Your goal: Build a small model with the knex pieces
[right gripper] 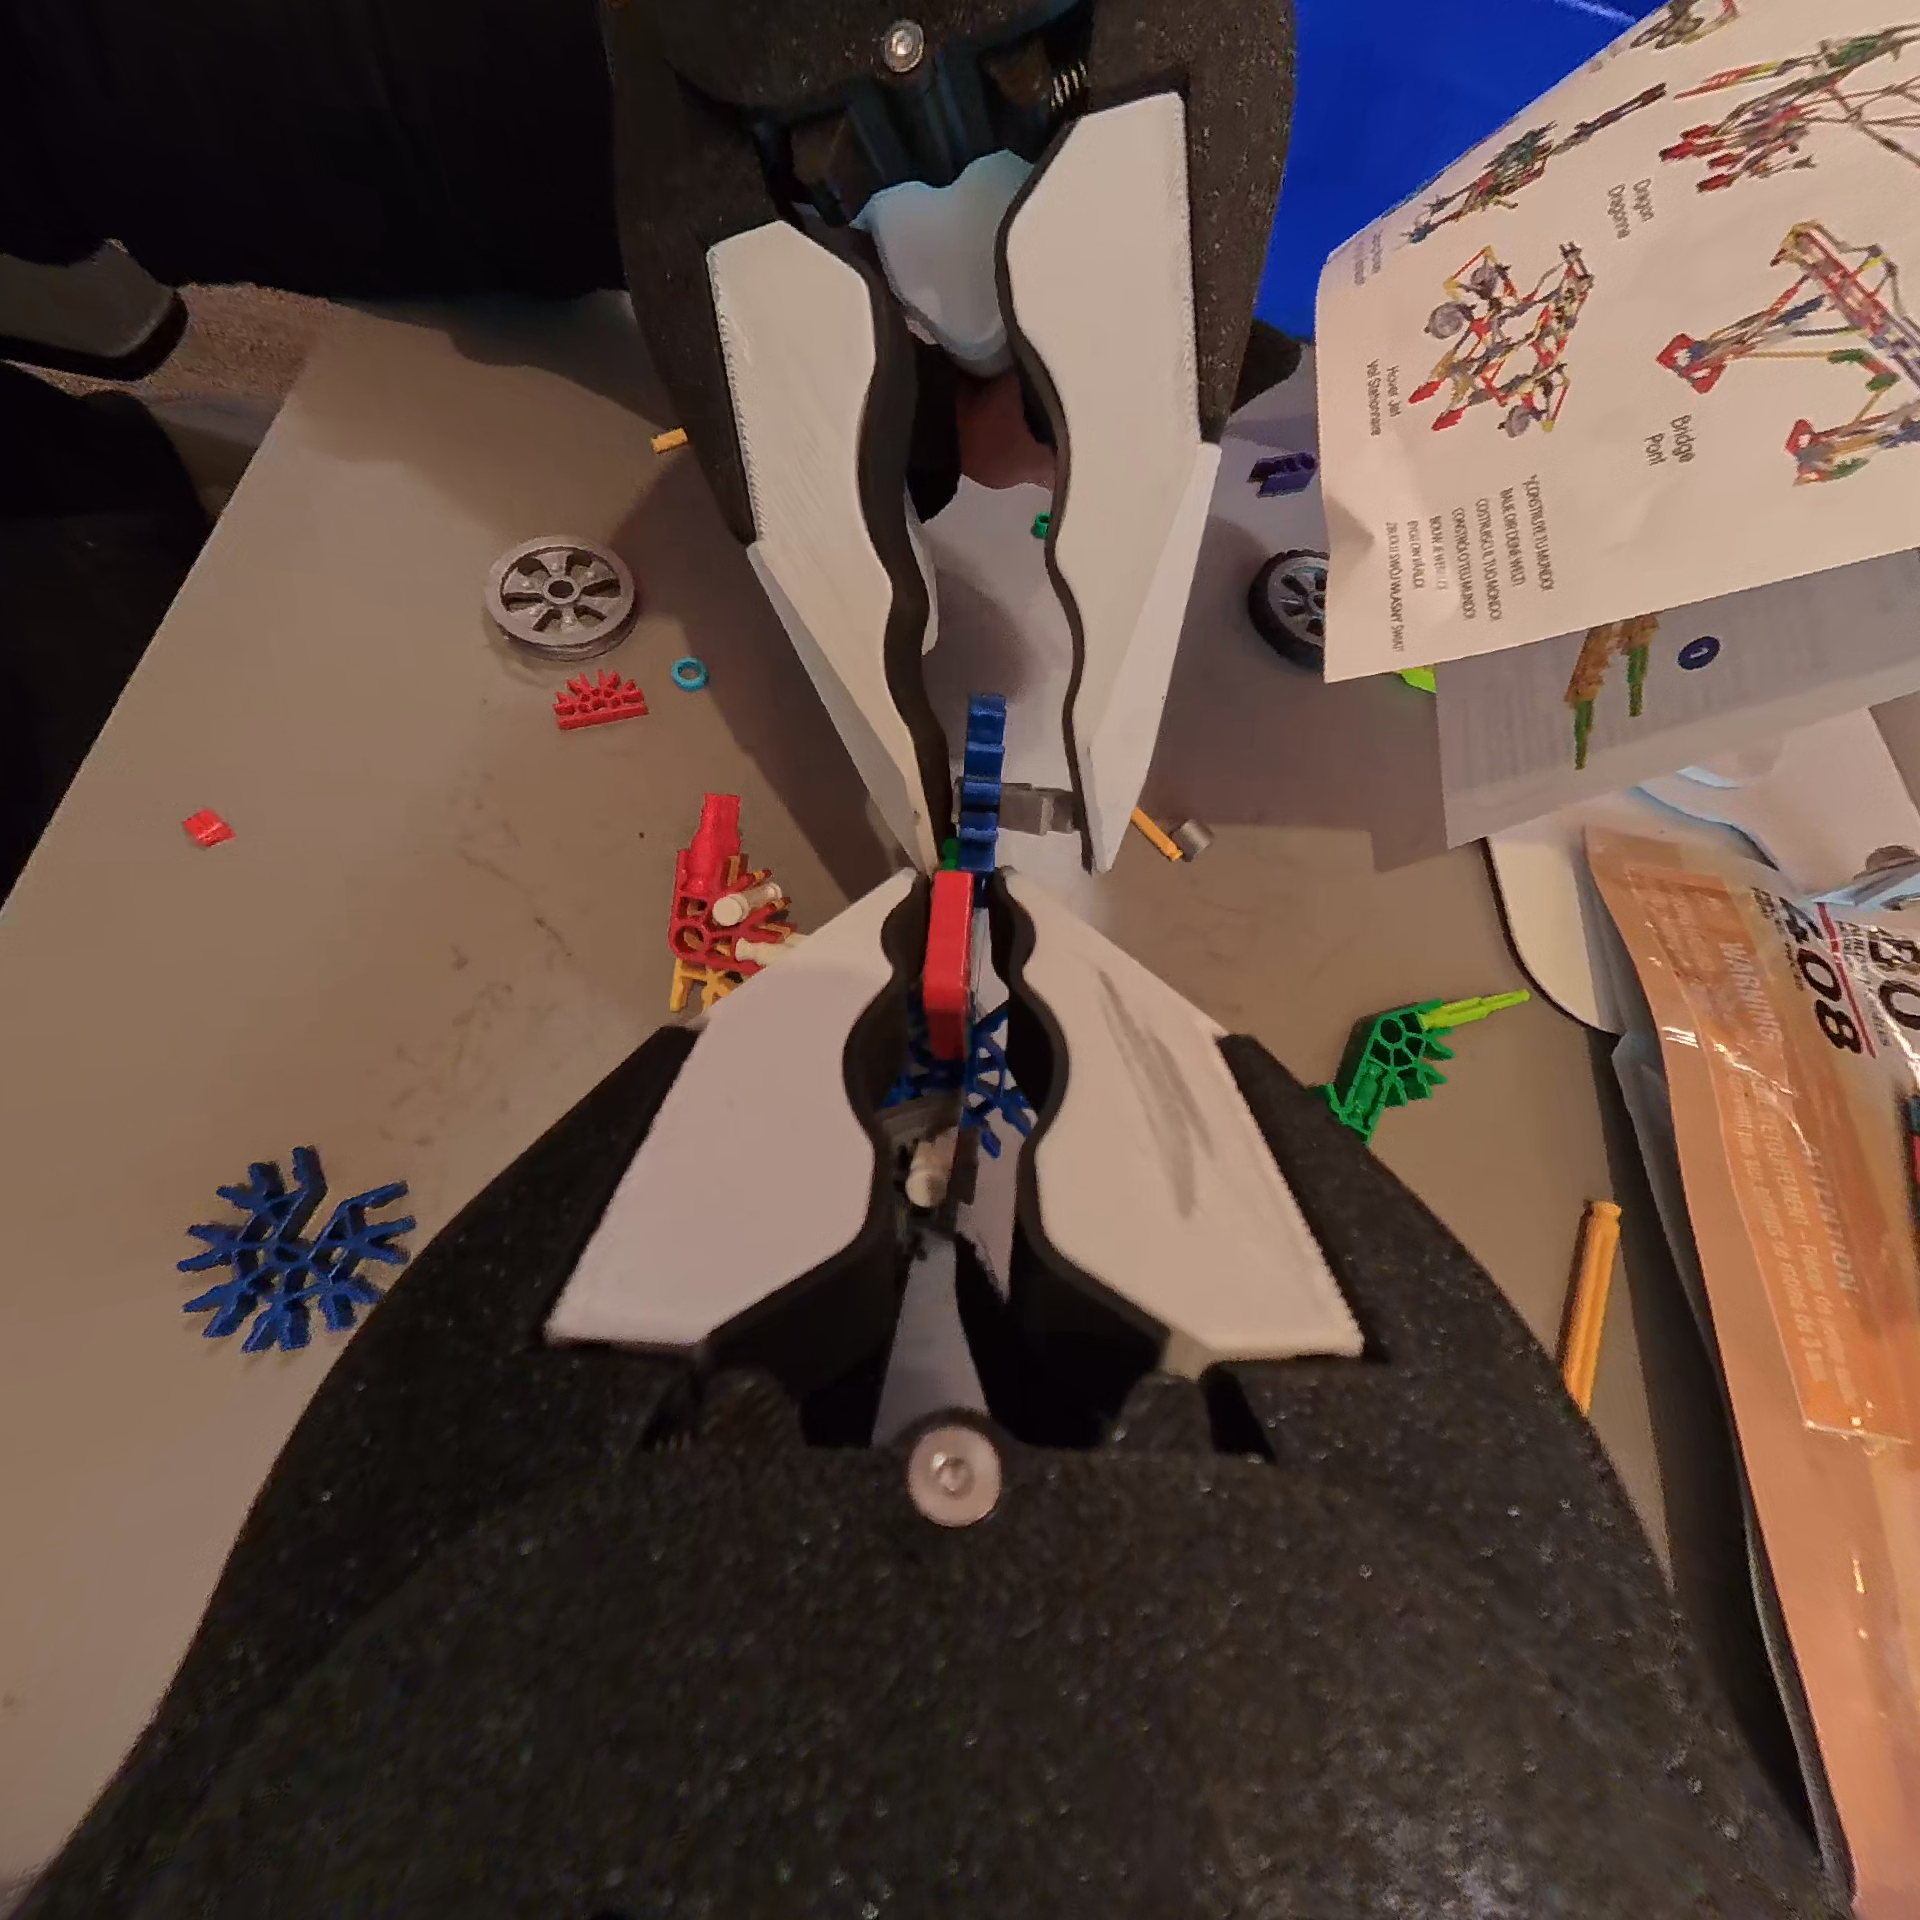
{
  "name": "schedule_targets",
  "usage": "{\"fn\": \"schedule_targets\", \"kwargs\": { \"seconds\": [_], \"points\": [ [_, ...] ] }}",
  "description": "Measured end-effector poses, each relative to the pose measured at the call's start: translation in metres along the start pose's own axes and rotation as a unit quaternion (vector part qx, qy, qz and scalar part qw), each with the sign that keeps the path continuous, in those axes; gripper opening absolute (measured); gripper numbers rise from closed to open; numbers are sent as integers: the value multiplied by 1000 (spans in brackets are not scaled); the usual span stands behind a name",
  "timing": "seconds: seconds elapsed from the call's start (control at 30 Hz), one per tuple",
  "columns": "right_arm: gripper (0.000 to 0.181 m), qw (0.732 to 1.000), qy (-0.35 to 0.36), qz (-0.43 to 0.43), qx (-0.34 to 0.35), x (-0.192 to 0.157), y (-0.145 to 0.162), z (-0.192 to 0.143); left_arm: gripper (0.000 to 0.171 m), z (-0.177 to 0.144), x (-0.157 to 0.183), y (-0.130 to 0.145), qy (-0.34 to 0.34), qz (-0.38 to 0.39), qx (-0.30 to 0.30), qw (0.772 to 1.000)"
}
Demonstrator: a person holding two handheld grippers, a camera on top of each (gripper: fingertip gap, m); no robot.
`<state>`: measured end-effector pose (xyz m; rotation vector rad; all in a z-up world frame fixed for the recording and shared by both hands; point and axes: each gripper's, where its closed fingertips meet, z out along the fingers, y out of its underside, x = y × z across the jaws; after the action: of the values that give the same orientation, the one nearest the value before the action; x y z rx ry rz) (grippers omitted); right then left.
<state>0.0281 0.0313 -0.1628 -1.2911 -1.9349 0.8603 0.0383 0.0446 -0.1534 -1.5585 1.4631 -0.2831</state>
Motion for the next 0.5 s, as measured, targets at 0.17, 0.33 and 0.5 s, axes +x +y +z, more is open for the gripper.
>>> {"fn": "schedule_targets", "kwargs": {
  "seconds": [0.17, 0.33, 0.5],
  "points": [
    [12, 1000, 10, -5, 8, 5, 0, -2, 25, 0, -4, 1, -8, -11, -1, 1000],
    [12, 1000, 10, 2, 26, 6, -5, -8, 25, -3, -5, -1, -15, -15, 7, 1000],
    [11, 1000, 14, -4, 27, 7, -6, -6, 25, -3, -5, 0, -11, -20, 9, 1000]
  ]
}}
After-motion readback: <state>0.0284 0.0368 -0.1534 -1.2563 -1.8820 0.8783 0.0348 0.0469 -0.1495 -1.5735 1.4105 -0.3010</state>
